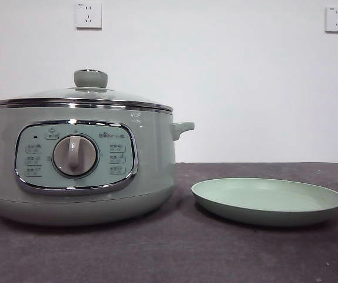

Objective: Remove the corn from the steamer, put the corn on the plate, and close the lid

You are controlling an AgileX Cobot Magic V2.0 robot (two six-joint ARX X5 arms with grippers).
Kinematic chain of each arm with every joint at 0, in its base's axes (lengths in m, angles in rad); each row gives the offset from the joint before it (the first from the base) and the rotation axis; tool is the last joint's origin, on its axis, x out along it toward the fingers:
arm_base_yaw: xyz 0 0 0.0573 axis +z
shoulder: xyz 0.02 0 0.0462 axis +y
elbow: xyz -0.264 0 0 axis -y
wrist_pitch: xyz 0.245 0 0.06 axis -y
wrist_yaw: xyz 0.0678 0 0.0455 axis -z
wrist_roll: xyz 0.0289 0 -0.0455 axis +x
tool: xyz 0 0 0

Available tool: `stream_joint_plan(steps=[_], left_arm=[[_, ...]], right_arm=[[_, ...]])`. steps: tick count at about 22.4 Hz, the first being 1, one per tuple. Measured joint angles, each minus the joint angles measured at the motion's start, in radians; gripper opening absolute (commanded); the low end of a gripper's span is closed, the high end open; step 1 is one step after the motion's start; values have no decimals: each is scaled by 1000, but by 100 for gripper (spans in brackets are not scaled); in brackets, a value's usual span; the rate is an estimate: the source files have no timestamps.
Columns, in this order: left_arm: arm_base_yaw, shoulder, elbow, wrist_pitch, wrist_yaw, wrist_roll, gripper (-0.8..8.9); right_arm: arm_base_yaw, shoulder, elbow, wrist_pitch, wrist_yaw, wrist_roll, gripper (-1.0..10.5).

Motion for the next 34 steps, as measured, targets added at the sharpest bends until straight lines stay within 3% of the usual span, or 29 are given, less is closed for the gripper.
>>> stream_joint_plan(steps=[4,7,10,15,18,27,34], left_arm=[[0,0,0,0,1,4,-3],[0,0,0,1,36,-7,-3],[0,0,0,2,145,-89,-3],[0,0,0,12,373,-300,-3],[0,0,0,13,393,-376,-5],[0,1,49,-23,393,-445,-7],[0,79,201,-77,393,-451,-7]], right_arm=[[0,0,0,0,0,7,4],[0,0,0,1,-3,81,4],[0,0,-2,7,-3,244,4],[0,0,-4,23,-3,570,3],[0,0,-5,23,-3,655,0],[0,44,63,-48,-4,704,-11],[0,203,230,-58,-68,660,-11]])
